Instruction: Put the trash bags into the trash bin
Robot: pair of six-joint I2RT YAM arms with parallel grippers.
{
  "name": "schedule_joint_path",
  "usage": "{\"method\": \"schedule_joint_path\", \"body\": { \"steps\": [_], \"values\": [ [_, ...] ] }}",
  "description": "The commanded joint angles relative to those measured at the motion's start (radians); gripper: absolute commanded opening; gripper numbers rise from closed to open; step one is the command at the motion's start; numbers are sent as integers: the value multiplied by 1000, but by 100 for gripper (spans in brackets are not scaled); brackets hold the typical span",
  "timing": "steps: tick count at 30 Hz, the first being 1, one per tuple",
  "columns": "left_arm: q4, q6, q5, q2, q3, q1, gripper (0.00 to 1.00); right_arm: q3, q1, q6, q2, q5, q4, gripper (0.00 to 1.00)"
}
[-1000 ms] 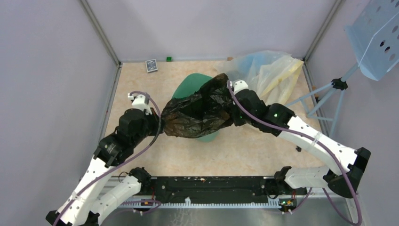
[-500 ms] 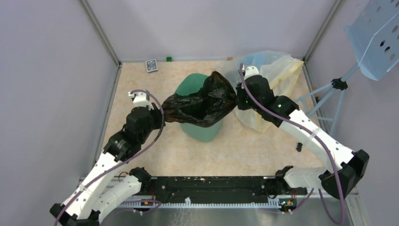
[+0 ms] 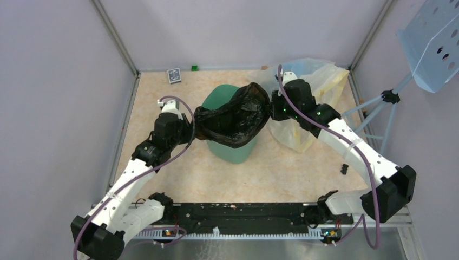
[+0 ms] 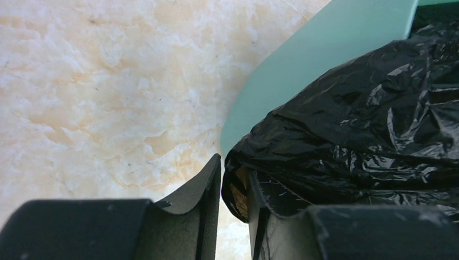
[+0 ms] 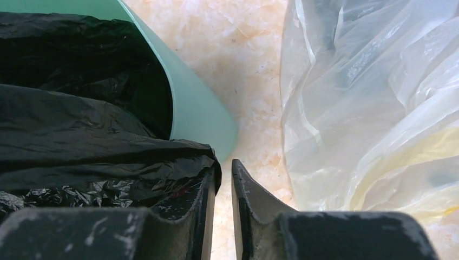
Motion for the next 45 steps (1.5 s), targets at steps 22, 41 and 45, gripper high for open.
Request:
{"method": "schedule_joint_path", "body": {
  "steps": [22, 41, 45],
  "values": [
    [-176, 162, 137, -125, 191, 32, 97, 18, -14, -182, -194, -228, 210, 51],
    [86, 559, 533, 105, 398, 29, 82, 66, -14, -182, -117, -214, 245, 31],
    [113, 576, 593, 145, 416, 29, 79, 64, -14, -175, -115, -207, 249, 31]
  ]
}}
